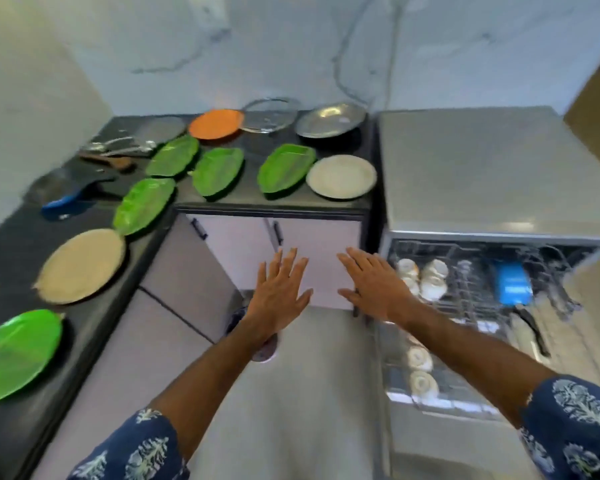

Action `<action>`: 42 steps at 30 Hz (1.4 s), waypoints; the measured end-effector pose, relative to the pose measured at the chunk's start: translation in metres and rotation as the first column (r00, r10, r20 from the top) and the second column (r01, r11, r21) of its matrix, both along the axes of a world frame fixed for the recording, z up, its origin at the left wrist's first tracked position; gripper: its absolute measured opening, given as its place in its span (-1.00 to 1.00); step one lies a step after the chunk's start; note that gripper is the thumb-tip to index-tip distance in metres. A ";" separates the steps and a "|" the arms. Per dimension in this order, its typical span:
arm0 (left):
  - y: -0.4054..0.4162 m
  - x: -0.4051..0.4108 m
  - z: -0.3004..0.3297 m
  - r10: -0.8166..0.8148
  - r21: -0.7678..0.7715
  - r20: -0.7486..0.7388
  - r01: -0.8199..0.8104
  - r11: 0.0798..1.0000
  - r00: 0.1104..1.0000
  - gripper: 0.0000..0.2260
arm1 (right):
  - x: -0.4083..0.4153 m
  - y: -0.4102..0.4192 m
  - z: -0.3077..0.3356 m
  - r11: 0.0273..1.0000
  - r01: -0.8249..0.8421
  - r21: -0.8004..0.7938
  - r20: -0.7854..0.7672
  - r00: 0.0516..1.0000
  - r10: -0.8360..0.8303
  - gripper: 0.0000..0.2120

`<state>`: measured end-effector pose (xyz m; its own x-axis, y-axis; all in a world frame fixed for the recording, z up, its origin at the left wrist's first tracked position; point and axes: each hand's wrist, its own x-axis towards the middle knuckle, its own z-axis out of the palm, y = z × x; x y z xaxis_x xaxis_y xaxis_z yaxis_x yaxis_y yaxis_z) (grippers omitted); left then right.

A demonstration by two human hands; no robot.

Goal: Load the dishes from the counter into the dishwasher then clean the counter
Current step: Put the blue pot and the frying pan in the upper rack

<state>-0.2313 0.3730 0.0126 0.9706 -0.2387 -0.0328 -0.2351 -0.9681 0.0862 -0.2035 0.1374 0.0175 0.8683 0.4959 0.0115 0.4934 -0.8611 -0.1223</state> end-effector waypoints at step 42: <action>0.612 0.182 0.049 0.767 -0.060 -0.016 -0.766 0.640 0.642 -0.51 | 0.380 0.775 0.006 0.934 -0.357 0.029 -0.154 0.921 0.357 -0.63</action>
<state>-0.0494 0.9852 0.0611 0.8069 0.5897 -0.0337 0.5876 -0.7956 0.1475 0.1762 0.9129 0.0240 0.6245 0.7735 -0.1080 0.7434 -0.6311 -0.2213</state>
